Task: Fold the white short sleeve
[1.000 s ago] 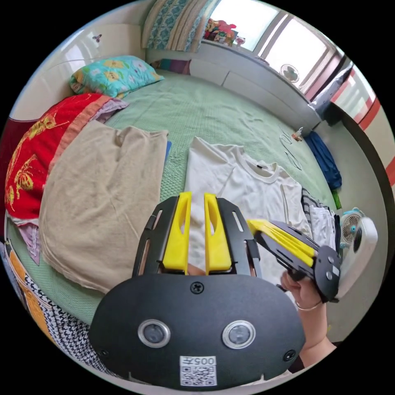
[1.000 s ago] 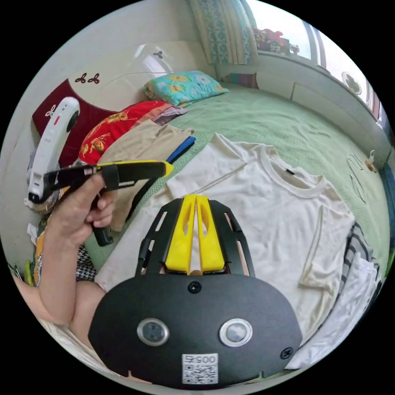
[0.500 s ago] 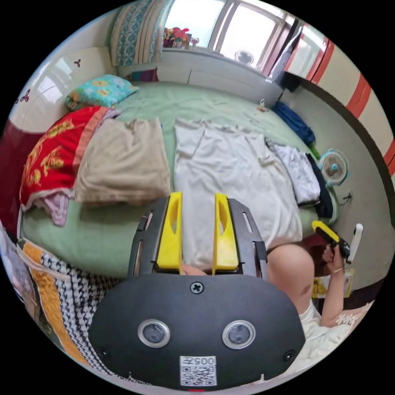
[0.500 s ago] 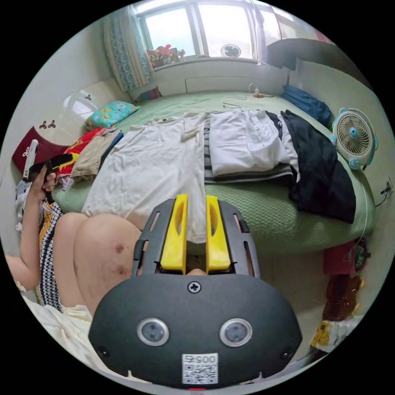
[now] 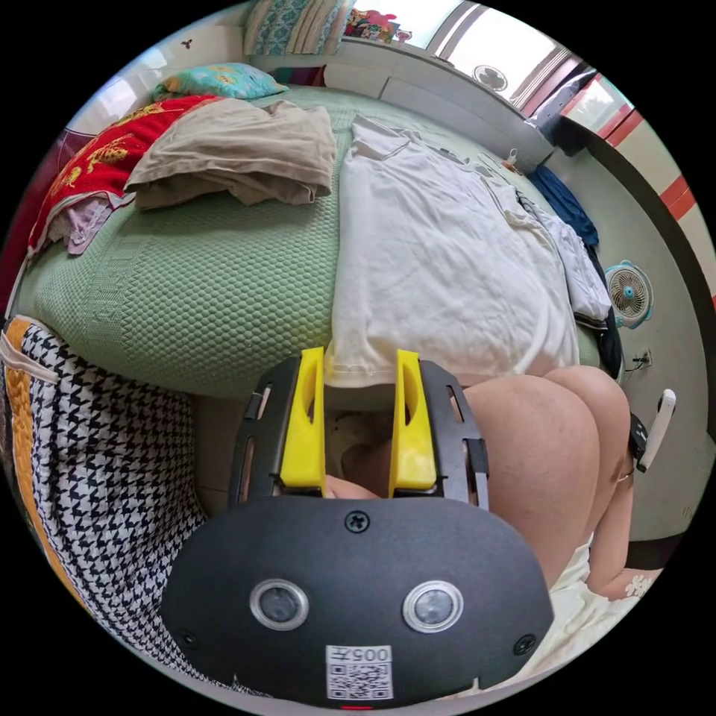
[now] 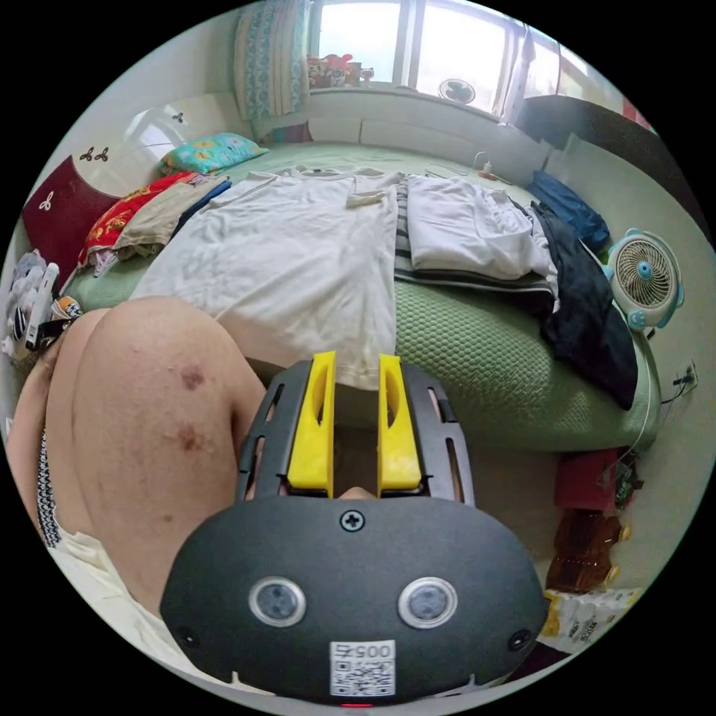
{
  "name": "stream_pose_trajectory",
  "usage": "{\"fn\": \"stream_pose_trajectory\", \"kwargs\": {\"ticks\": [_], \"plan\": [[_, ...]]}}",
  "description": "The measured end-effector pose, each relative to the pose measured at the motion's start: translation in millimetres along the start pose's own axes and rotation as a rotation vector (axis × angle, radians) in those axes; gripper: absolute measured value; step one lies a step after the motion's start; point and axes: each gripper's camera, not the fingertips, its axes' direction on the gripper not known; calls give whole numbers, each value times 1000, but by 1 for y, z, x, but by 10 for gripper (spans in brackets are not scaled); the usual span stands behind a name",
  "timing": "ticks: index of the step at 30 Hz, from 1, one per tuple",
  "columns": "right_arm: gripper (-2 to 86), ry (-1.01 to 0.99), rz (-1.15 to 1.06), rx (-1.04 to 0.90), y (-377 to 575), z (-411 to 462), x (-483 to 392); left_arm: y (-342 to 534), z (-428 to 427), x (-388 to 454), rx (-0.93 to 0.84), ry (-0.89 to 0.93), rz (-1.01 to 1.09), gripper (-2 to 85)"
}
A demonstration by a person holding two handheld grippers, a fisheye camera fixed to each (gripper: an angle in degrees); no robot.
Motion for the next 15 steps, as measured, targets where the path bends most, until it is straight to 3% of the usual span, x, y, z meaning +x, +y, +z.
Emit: {"fn": "stream_pose_trajectory", "kwargs": {"ticks": [5,15], "plan": [[10,81,-16,-40,11,18,0,17,-2,3,-8,4,1,155],[-14,-224,87,102,8,-57,39,40,-20,16,-27,-19,33,161]]}}
